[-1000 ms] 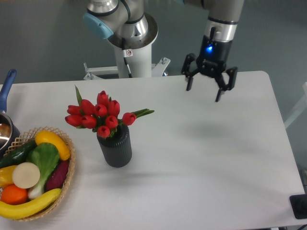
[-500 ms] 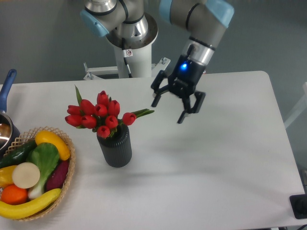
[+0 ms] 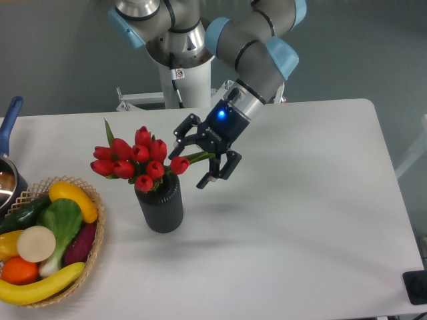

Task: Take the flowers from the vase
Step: 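Close the gripper around the tulip stems just below the blooms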

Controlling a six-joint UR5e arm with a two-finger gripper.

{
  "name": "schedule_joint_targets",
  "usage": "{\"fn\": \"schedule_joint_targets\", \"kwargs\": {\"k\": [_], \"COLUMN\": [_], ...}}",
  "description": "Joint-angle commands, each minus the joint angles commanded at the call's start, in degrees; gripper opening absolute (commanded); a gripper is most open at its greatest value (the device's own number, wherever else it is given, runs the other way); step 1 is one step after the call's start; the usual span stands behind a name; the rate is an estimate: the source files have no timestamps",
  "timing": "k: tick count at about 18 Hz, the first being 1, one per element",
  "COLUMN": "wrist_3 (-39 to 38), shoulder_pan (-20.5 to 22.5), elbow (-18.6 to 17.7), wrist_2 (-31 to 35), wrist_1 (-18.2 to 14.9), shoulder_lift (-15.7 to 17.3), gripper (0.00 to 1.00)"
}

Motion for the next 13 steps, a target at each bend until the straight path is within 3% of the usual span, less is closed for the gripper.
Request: {"fn": "schedule_joint_targets", "kwargs": {"k": [4, 13], "wrist_3": [-0.3, 0.4], "shoulder_pan": [-0.3, -1.8], "elbow": [-1.5, -0.5], "wrist_2": [-3.2, -3.9], "wrist_1": [0.0, 0.8], "shoulder_lift": [0.4, -0.2], "gripper": [1.0, 1.0]}}
